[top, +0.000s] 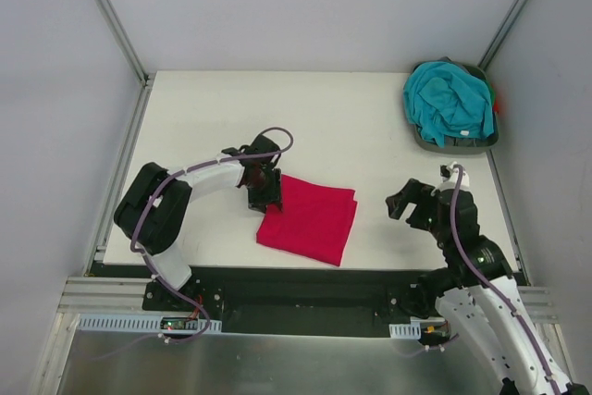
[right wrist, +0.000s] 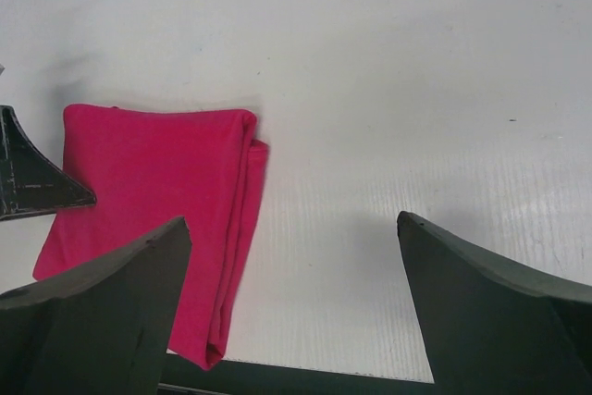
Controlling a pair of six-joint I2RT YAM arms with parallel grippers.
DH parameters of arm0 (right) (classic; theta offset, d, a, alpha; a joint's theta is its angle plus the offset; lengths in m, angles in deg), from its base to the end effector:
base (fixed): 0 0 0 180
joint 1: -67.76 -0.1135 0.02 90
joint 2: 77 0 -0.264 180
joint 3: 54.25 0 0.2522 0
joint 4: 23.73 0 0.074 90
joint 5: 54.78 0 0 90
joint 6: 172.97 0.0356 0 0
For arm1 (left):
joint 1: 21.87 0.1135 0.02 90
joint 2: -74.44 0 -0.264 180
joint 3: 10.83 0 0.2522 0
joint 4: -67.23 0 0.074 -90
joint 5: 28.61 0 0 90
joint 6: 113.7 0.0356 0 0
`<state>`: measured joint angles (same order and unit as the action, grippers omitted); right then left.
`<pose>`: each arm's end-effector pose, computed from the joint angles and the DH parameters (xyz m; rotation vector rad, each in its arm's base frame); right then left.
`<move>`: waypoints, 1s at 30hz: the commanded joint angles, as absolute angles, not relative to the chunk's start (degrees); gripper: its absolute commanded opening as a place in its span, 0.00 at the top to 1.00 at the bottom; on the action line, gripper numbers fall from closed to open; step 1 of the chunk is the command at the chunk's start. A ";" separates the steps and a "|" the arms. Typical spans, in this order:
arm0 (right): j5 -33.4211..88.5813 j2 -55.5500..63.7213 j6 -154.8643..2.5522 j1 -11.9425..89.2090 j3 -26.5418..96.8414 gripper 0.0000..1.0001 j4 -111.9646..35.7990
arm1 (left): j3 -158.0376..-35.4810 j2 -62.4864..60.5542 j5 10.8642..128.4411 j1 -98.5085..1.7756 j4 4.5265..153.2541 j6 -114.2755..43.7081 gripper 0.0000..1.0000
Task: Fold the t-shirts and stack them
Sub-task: Put the neatly folded tshirt into the corner of the board with the left arm
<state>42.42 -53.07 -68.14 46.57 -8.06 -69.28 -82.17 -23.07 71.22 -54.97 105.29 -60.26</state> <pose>0.1065 0.0365 0.2729 -0.0280 1.9848 0.2850 0.2717 -0.1844 0.1658 -0.0296 2.8149 -0.5664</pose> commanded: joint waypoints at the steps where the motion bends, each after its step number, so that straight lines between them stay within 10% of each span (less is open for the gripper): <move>1: 42.25 -50.11 -66.62 46.84 -7.88 0.04 -70.36 | -81.19 -25.22 67.20 -56.41 107.10 -61.76 0.60; 10: 42.95 -45.35 -65.74 46.75 -6.38 0.04 -70.62 | -87.16 -30.58 59.65 -58.52 111.75 -64.22 1.00; 30: 53.23 -39.65 -75.23 46.93 -1.02 0.04 -71.76 | -121.77 -43.76 41.10 -37.97 119.40 -44.28 1.00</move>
<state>49.13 -41.16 -71.79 46.59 -3.38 -71.22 -112.60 -39.21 46.28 -41.77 117.92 -51.89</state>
